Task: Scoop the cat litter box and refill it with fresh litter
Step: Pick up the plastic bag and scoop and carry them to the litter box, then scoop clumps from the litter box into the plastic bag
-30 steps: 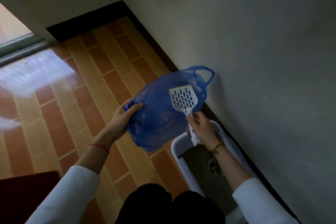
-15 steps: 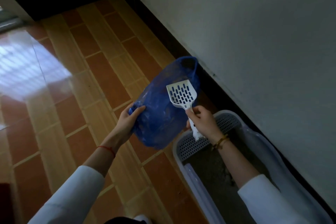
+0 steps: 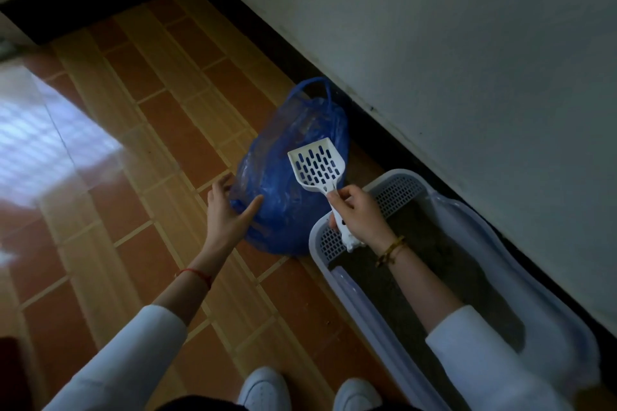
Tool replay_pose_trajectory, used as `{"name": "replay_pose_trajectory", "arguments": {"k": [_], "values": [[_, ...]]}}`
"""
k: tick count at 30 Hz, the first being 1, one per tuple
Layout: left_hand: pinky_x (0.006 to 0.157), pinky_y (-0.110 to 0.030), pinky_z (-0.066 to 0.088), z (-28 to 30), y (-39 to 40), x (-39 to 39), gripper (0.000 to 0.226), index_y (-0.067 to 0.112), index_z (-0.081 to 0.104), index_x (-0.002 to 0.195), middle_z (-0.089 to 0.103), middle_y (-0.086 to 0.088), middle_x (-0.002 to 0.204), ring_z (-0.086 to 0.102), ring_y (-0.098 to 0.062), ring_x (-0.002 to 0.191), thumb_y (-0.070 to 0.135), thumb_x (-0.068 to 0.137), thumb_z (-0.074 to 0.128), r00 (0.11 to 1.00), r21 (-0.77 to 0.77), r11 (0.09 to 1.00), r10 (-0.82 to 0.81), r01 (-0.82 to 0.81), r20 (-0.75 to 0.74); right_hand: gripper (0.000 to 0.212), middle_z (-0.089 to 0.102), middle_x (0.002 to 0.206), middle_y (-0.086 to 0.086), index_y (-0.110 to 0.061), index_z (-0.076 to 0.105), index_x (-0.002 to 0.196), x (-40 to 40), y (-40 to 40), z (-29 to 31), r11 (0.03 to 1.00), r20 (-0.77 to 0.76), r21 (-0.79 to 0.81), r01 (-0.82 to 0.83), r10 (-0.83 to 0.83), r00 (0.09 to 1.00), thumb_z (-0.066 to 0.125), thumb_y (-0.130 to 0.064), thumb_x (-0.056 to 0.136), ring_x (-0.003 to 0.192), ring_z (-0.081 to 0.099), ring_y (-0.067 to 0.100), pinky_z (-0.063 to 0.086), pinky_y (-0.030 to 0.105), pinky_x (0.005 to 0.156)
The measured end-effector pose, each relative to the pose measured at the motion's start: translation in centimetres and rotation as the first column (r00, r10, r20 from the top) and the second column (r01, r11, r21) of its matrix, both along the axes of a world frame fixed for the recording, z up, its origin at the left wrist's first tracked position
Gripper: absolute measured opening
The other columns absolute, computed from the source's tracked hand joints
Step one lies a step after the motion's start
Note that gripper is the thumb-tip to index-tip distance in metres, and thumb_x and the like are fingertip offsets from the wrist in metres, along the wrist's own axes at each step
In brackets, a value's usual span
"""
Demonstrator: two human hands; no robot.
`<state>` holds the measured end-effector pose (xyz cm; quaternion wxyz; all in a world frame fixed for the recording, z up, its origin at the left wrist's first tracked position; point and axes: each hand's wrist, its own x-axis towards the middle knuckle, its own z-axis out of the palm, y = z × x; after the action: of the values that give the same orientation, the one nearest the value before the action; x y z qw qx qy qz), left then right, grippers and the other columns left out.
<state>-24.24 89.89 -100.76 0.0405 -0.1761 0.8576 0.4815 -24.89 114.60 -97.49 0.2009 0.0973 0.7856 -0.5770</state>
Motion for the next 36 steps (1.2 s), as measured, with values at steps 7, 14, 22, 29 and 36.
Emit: {"name": "replay_pose_trajectory", "arguments": {"k": [7, 14, 22, 29, 36], "values": [[0.11, -0.048, 0.033, 1.3, 0.4, 0.2, 0.08, 0.018, 0.032, 0.143, 0.034, -0.007, 0.145, 0.032, -0.027, 0.133, 0.043, 0.078, 0.072, 0.972, -0.32, 0.939, -0.182, 0.128, -0.146, 0.029, 0.064, 0.068, 0.006, -0.004, 0.055, 0.105, 1.8, 0.3, 1.4, 0.999, -0.005, -0.039, 0.021, -0.021, 1.0, 0.053, -0.031, 0.096, 0.059, 0.062, 0.012, 0.051, 0.022, 0.058], [0.104, -0.04, 0.042, 3.1, 4.3, 0.2, 0.041, 0.017, 0.051, 0.131, 0.053, -0.004, 0.132, 0.047, -0.022, 0.125, 0.03, 0.093, 0.058, 0.822, -0.475, 0.792, -0.527, 0.383, -0.216, 0.022, 0.064, 0.076, 0.007, -0.012, 0.055, 0.107, 5.5, 4.0, 2.7, 0.996, 0.057, -0.047, 0.074, -0.071, 0.996, 0.049, -0.03, 0.097, 0.065, 0.06, 0.018, 0.049, 0.026, 0.059], [0.096, -0.036, 0.047, 3.6, 11.6, 1.0, 0.036, 0.015, 0.055, 0.127, 0.058, -0.004, 0.126, 0.054, -0.019, 0.114, 0.026, 0.094, 0.054, 0.553, -0.46, 0.565, -0.814, 0.685, -0.176, 0.017, 0.058, 0.068, 0.008, -0.013, 0.055, 0.095, 12.1, 12.3, 3.6, 0.954, 0.107, 0.182, 0.238, -0.26, 0.96, 0.048, -0.028, 0.097, 0.045, 0.053, 0.013, 0.044, 0.023, 0.045], [0.1, -0.048, 0.045, 2.6, 15.4, 1.9, 0.036, 0.013, 0.057, 0.127, 0.057, -0.008, 0.131, 0.052, -0.024, 0.122, 0.019, 0.091, 0.058, 0.421, -0.526, 0.412, -0.901, 0.744, -0.109, 0.016, 0.06, 0.071, 0.01, -0.017, 0.052, 0.091, 18.1, 17.1, 3.4, 0.893, 0.319, 0.397, 0.214, -0.353, 0.88, 0.045, -0.03, 0.098, 0.049, 0.059, 0.015, 0.045, 0.02, 0.044], [0.107, -0.046, 0.039, 2.1, 17.1, 2.2, 0.052, 0.018, 0.055, 0.129, 0.055, -0.003, 0.135, 0.047, -0.019, 0.128, 0.04, 0.089, 0.029, 0.378, -0.535, 0.337, -0.925, 0.775, -0.036, 0.019, 0.061, 0.077, 0.009, -0.016, 0.052, 0.105, 19.7, 17.2, 2.8, 0.878, 0.443, 0.468, 0.098, -0.33, 0.834, 0.041, -0.031, 0.099, 0.053, 0.058, 0.015, 0.047, 0.023, 0.046]]}}
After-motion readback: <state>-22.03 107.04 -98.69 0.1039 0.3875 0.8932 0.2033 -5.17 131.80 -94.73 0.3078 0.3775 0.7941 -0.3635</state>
